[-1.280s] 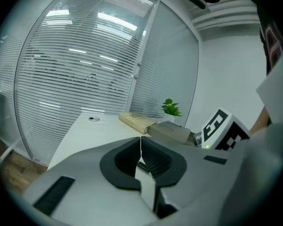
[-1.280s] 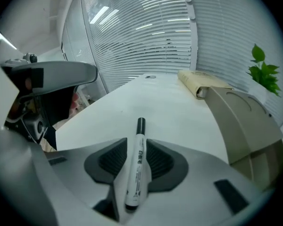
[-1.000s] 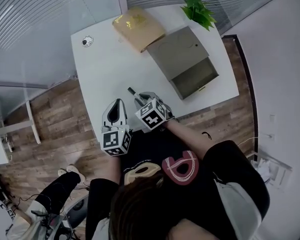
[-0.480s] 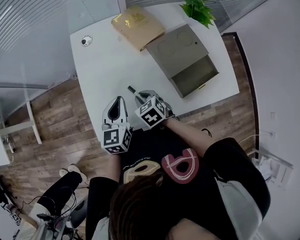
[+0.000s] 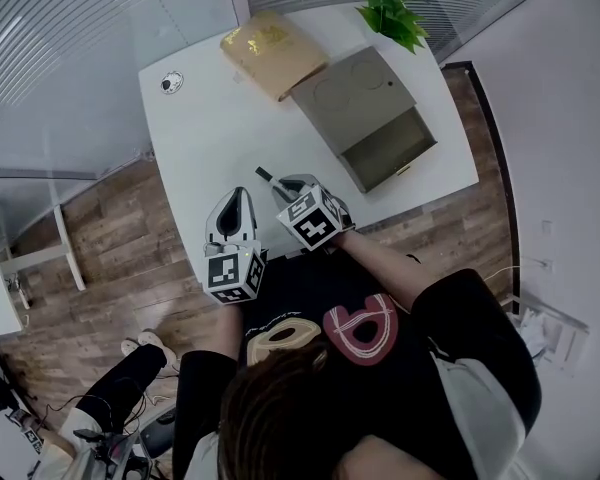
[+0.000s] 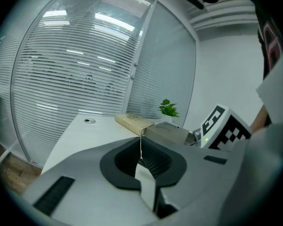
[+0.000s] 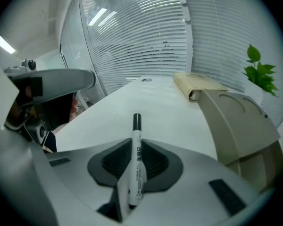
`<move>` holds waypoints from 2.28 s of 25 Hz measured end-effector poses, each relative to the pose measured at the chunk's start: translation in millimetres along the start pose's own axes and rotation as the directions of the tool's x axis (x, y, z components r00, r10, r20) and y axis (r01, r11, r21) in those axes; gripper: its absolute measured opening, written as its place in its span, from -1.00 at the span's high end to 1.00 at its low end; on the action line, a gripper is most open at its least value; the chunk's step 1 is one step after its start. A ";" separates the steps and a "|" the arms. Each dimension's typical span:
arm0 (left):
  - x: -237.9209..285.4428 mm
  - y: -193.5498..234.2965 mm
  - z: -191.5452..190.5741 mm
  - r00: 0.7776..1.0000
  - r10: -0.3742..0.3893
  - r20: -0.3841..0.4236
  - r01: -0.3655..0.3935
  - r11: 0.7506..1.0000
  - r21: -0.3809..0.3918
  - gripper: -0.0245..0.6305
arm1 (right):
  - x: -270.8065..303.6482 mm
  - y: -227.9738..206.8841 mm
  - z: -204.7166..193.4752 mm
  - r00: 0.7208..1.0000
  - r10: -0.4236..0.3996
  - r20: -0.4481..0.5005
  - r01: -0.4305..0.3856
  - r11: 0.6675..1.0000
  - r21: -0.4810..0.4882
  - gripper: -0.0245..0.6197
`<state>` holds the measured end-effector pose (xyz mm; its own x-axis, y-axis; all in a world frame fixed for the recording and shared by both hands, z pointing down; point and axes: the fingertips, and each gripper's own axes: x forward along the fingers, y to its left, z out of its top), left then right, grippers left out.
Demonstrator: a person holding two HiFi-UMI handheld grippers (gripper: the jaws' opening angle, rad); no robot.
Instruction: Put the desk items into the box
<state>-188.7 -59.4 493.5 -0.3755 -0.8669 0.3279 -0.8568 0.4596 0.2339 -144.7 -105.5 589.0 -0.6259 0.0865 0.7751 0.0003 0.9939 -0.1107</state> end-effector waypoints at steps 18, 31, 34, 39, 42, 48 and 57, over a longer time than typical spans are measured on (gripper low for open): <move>14.6 -37.7 -2.5 0.994 -0.111 -0.016 0.111 0.993 0.033 0.87 | -72.7 -69.9 16.0 0.977 -0.160 0.142 0.145 0.983 0.109 0.70; 30.1 -62.7 -6.1 0.983 -0.179 -0.033 0.180 0.982 0.049 0.87 | -108.3 -121.5 -5.3 0.939 -0.316 0.132 0.271 0.921 0.282 0.70; 33.2 -66.6 -7.7 0.981 -0.188 -0.039 0.189 0.980 0.052 0.87 | -117.5 -136.5 -13.5 0.926 -0.358 0.119 0.304 0.894 0.329 0.70; 38.0 -76.0 -7.5 0.978 -0.204 -0.045 0.206 0.976 0.063 0.87 | -131.9 -160.1 -27.5 0.902 -0.421 0.092 0.354 0.844 0.403 0.70; 40.4 -80.4 -8.6 0.976 -0.210 -0.051 0.213 0.975 0.066 0.87 | -137.5 -170.4 -34.5 0.892 -0.445 0.079 0.373 0.822 0.430 0.70; 46.4 -86.8 -9.1 0.975 -0.213 -0.058 0.217 0.974 0.066 0.87 | -145.0 -191.0 -52.2 0.876 -0.482 0.026 0.404 0.761 0.508 0.70; 57.3 -94.6 -12.6 0.973 -0.216 -0.074 0.221 0.973 0.067 0.87 | -143.9 -220.7 -82.6 0.849 -0.526 -0.046 0.443 0.662 0.604 0.70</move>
<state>-124.7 -150.2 501.7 -0.1539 -0.9290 0.3365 -0.9402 0.2424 0.2393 9.7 -331.6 553.3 -0.4955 -0.4462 0.7453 -0.7483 0.6550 -0.1054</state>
